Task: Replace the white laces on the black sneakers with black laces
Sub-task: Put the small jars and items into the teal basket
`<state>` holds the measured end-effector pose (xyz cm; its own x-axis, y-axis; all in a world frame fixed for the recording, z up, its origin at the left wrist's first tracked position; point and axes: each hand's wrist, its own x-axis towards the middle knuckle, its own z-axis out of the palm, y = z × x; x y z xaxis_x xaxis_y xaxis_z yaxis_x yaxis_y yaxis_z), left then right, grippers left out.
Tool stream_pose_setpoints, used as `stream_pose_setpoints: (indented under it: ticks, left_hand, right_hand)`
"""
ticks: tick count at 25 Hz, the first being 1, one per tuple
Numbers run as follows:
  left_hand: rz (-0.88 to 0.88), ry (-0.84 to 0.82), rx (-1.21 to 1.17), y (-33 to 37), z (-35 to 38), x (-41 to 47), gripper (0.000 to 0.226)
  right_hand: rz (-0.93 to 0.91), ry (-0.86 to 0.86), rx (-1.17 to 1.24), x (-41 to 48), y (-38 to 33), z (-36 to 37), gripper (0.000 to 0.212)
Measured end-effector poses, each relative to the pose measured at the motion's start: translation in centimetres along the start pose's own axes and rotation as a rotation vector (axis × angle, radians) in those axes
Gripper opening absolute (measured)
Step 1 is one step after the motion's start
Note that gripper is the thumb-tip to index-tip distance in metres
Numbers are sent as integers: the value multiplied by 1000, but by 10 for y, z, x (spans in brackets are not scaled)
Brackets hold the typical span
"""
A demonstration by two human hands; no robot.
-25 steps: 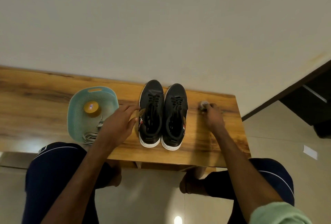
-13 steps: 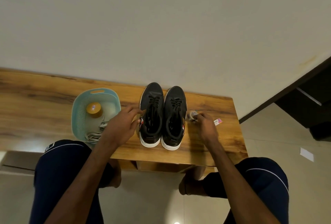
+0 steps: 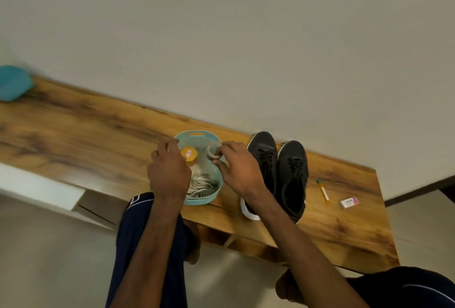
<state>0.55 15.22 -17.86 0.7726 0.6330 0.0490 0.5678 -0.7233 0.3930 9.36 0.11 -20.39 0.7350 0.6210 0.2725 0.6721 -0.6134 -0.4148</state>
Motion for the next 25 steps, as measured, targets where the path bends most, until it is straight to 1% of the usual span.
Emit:
stream_pose_setpoints:
  ticks: [2, 4, 7, 10, 14, 17, 19, 21, 22, 25]
  left_hand:
    - [-20, -139, 87, -8, 4, 2, 52]
    - [-21, -238, 122, -11, 8, 4, 49]
    - [-7, -278, 210, -11, 11, 7, 39]
    - [10, -309, 234, -13, 12, 10, 41]
    - [17, -336, 244, -19, 10, 10, 45]
    - [14, -339, 214, -21, 7, 10, 45]
    - [-3, -341, 171, -20, 6, 10, 42]
    - [-29, -354, 119, -17, 6, 8, 41]
    - [-38, -361, 100, -15, 6, 6, 41]
    - [-53, -375, 74, -14, 8, 6, 41]
  right_hand:
    - [1, -155, -153, 29, -16, 21, 26]
    - [31, -289, -348, 48, -20, 39, 27]
    - [74, -419, -585, 62, -19, 59, 26]
    - [91, -464, -700, 65, -18, 74, 19]
    - [85, -514, -705, 64, -18, 86, 18]
    - [113, -418, -642, 63, -18, 84, 29]
    - [26, -368, -602, 59, -19, 83, 24]
    - [-101, -468, -564, 49, -21, 86, 21]
    - [-126, -538, -549, 44, -22, 87, 21]
    - [-108, -687, -491, 38, -23, 88, 20]
